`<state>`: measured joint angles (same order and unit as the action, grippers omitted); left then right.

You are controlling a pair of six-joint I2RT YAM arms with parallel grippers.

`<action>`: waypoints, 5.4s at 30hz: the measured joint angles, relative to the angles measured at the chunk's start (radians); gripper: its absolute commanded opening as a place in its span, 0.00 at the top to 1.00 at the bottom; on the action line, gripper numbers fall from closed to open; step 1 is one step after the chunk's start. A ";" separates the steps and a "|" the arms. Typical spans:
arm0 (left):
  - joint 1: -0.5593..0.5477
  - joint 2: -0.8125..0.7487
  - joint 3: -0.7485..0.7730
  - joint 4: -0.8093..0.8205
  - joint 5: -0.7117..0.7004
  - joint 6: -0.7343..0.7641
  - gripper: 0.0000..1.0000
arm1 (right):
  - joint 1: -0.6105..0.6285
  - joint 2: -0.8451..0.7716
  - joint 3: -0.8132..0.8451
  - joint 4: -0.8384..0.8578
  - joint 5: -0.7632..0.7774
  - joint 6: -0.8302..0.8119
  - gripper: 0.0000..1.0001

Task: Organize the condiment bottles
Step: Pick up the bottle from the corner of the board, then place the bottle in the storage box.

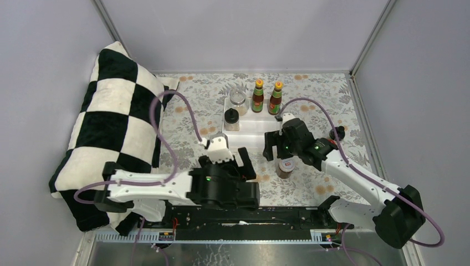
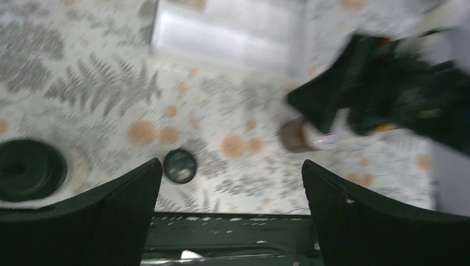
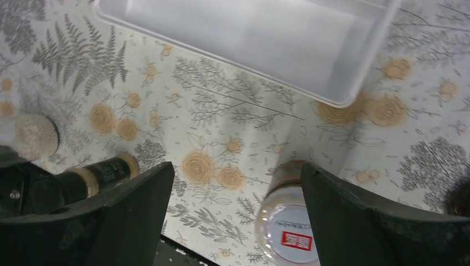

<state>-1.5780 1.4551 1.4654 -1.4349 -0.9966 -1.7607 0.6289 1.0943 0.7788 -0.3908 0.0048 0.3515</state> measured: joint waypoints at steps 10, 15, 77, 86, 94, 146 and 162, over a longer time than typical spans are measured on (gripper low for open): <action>-0.005 -0.339 0.186 0.290 -0.182 0.556 0.01 | 0.294 0.185 0.214 0.040 -0.043 -0.166 0.07; -0.005 -0.557 0.095 0.506 -0.187 0.803 0.01 | 0.435 0.285 0.244 0.131 -0.077 -0.266 0.06; -0.005 -0.740 -0.071 0.762 -0.163 1.034 0.01 | 0.685 0.827 0.464 0.664 -0.116 -0.441 0.51; -0.005 -0.719 -0.076 0.763 -0.202 1.034 0.01 | 0.682 0.685 0.400 0.549 -0.024 -0.453 0.50; -0.005 -0.620 -0.074 0.766 -0.296 1.057 0.01 | 0.675 0.495 0.403 0.459 0.023 -0.488 0.49; 0.731 -0.484 -0.578 1.015 0.360 1.083 0.01 | -0.088 0.404 0.404 0.354 -0.165 -0.427 0.40; 0.741 -0.560 -0.639 1.057 0.484 1.082 0.01 | -0.093 0.574 0.410 0.540 -0.148 -0.444 0.40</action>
<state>-0.8368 0.8948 0.8261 -0.3775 -0.5129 -0.6788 0.5354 1.6680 1.1893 0.1490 -0.1432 -0.0925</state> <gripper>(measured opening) 0.989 0.696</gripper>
